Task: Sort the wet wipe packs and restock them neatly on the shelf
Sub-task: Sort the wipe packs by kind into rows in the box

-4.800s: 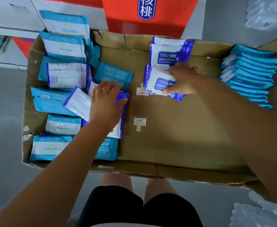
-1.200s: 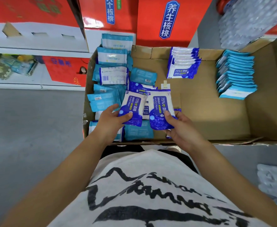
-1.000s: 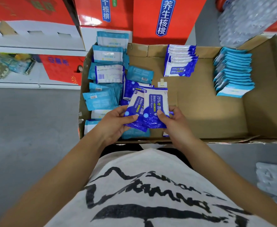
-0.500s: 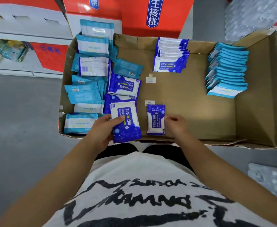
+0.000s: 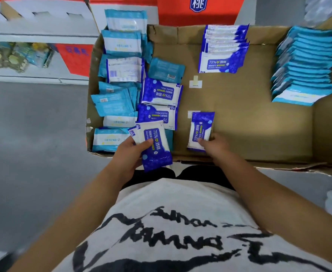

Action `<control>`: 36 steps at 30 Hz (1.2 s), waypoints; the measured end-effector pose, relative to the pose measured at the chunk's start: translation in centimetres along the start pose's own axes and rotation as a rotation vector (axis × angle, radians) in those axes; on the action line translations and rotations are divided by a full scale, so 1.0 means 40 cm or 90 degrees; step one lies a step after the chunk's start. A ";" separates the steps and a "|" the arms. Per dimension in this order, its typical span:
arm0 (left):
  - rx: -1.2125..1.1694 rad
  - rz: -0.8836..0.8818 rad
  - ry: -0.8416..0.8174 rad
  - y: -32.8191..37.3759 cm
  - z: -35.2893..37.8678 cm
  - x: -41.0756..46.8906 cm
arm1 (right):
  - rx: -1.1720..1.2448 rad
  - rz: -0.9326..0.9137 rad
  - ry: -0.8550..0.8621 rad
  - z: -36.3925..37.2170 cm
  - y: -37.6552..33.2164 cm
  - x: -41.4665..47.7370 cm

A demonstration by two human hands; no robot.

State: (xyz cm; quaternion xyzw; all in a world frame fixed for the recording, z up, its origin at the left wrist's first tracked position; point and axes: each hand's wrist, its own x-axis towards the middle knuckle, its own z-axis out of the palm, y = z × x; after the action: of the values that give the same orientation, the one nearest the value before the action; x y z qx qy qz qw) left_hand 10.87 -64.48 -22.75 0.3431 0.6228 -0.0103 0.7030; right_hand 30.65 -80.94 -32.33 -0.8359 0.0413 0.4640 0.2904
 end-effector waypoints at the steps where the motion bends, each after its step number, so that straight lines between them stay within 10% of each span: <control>1: -0.007 -0.003 0.005 0.005 -0.002 0.009 | 0.038 -0.020 0.000 -0.013 -0.010 -0.019; 20: -0.060 0.033 -0.097 0.109 -0.084 0.088 | 0.355 -0.196 -0.194 -0.016 -0.223 -0.269; 36: 0.186 0.060 -0.255 0.149 -0.138 0.054 | 0.113 -0.241 -0.181 0.156 -0.333 -0.233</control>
State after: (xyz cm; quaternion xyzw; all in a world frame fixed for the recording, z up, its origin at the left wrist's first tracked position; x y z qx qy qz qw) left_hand 9.18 -56.29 -21.78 0.4608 0.4464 -0.1356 0.7549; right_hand 25.18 -68.51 -21.45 -0.7262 -0.1163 0.5090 0.4472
